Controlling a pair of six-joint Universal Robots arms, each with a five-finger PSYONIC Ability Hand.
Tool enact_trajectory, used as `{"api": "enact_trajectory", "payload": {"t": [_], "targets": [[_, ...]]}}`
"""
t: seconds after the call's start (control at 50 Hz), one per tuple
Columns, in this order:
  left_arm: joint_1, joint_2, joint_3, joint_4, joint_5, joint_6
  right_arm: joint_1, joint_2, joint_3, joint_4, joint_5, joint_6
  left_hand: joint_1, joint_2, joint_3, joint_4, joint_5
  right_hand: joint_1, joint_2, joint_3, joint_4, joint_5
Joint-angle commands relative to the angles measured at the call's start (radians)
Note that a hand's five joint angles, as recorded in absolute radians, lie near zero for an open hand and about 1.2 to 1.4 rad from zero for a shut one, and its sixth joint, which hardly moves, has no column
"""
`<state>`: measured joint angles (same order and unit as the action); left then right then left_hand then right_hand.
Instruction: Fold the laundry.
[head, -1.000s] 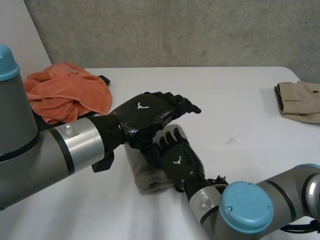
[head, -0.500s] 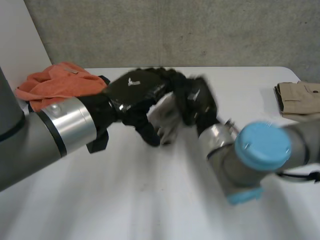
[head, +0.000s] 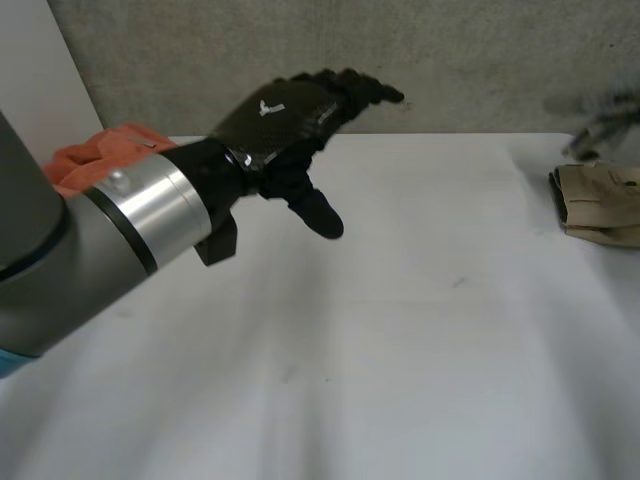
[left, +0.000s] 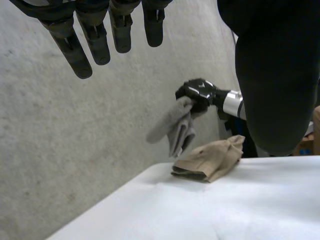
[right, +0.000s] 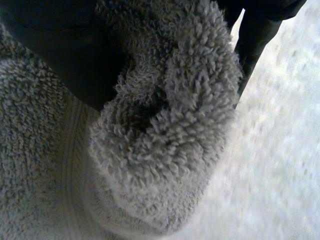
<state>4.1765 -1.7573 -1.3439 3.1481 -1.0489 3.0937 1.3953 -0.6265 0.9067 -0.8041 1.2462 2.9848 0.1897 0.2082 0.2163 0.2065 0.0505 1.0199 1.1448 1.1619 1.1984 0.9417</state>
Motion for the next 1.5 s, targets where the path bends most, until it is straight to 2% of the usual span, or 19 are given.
{"api": "enact_trajectory", "payload": {"t": [0.02, 0.16, 0.18, 0.2, 0.4, 0.54, 0.62, 0.64, 0.72, 0.76, 0.84, 0.86, 0.96, 1.1, 1.24, 1.4, 1.44, 1.46, 1.5], "targets": [[-0.016, -0.044, -0.035, 0.018, -0.009, 0.013, -0.146, 0.241, -0.043, -0.060, -0.203, -0.006, -0.015, -0.034, -0.042, -0.032, -0.050, 0.376, 0.251, 0.234, 0.198, 0.280], [-0.018, -0.065, -0.047, 0.029, -0.016, 0.014, -0.213, 0.269, 0.015, 0.020, -0.291, -0.090, -0.015, -0.034, -0.042, -0.032, -0.050, 0.376, 0.251, 0.234, 0.198, 0.280], [-0.019, -0.065, -0.044, 0.029, -0.016, 0.014, -0.214, 0.252, 0.027, 0.028, -0.288, -0.099, -0.015, -0.034, -0.042, -0.032, -0.050, 0.048, -0.077, -0.095, -0.131, -0.049], [-0.021, -0.065, -0.043, 0.029, -0.016, 0.014, -0.219, 0.210, 0.061, 0.043, -0.274, -0.116, -0.015, -0.034, -0.042, -0.032, -0.050, -0.845, -0.970, -0.987, -1.024, -0.942], [-0.029, -0.022, -0.024, 0.015, -0.014, 0.014, -0.210, -0.119, 0.291, 0.155, -0.192, -0.078, -0.015, -0.034, -0.042, -0.032, -0.050, -0.845, -0.970, -0.987, -1.024, -0.942], [-0.032, 0.031, -0.055, 0.007, -0.014, 0.008, -0.246, -0.281, 0.353, 0.367, -0.114, -0.151, -0.015, -0.034, -0.042, -0.032, -0.050, -0.845, -0.970, -0.987, -1.024, -0.942], [-0.033, 0.068, -0.075, 0.015, -0.016, 0.010, -0.275, -0.312, 0.295, 0.540, 0.086, -0.344, -0.015, -0.034, -0.042, -0.032, -0.050, -0.845, -0.970, -0.987, -1.024, -0.942], [-0.035, 0.074, -0.075, 0.021, -0.017, 0.010, -0.277, -0.320, 0.258, 0.578, 0.192, -0.433, -0.015, -0.034, -0.042, -0.032, -0.050, -0.845, -0.970, -0.987, -1.024, -0.942], [-0.033, 0.110, -0.058, 0.059, -0.057, 0.008, -0.265, -0.357, 0.184, 0.514, 0.355, -0.532, -0.015, -0.034, -0.042, -0.032, -0.050, -0.845, -0.970, -0.987, -1.024, -0.942], [-0.030, 0.125, -0.038, 0.084, -0.101, 0.002, -0.243, -0.375, 0.176, 0.438, 0.337, -0.511, -0.015, -0.034, -0.042, -0.032, -0.050, -0.845, -0.970, -0.987, -1.024, -0.942], [0.003, 0.140, 0.044, 0.102, -0.307, 0.000, -0.184, -0.484, 0.244, 0.215, 0.231, -0.420, -0.015, -0.034, -0.042, -0.032, -0.050, -0.845, -0.970, -0.987, -1.024, -0.942], [0.026, 0.136, 0.089, 0.090, -0.400, 0.019, -0.145, -0.540, 0.303, 0.128, 0.175, -0.374, -0.015, -0.034, -0.042, -0.032, -0.050, -0.845, -0.970, -0.987, -1.024, -0.942], [0.152, 0.059, 0.192, 0.001, -0.588, 0.195, -0.021, -0.689, 0.512, -0.091, -0.020, -0.233, -0.015, -0.034, -0.042, -0.032, -0.050, -0.845, -0.970, -0.987, -1.024, -0.942], [0.335, -0.178, 0.198, 0.026, -0.493, 0.387, 0.198, -0.740, 0.765, -0.095, -0.125, -0.188, -0.015, -0.034, -0.042, -0.032, -0.050, -0.845, -0.970, -0.987, -1.024, -0.942], [0.438, -0.508, 0.277, 0.226, -0.370, 0.382, 0.339, -0.658, 0.900, -0.001, -0.079, -0.329, -0.015, -0.034, -0.042, -0.032, -0.050, -0.845, -0.970, -0.987, -1.024, -0.942], [0.482, -0.836, 0.503, 0.319, -0.359, 0.401, 0.377, -0.553, 0.931, 0.014, -0.005, -0.437, -0.015, -0.034, -0.042, -0.032, -0.050, -0.845, -0.970, -0.987, -1.024, -0.942], [0.485, -0.881, 0.544, 0.319, -0.361, 0.407, 0.372, -0.542, 0.931, 0.013, 0.001, -0.443, 0.190, 0.171, 0.163, 0.173, 0.154, -0.845, -0.970, -0.987, -1.024, -0.942], [0.485, -0.907, 0.578, 0.320, -0.373, 0.413, 0.369, -0.541, 0.930, 0.013, 0.004, -0.445, 0.674, 0.655, 0.647, 0.657, 0.638, -0.845, -0.970, -0.987, -1.024, -0.942], [0.485, -0.909, 0.595, 0.323, -0.391, 0.421, 0.358, -0.539, 0.925, 0.014, 0.007, -0.445, 1.198, 1.180, 1.171, 1.181, 1.163, -0.845, -0.970, -0.987, -1.024, -0.942]]}}
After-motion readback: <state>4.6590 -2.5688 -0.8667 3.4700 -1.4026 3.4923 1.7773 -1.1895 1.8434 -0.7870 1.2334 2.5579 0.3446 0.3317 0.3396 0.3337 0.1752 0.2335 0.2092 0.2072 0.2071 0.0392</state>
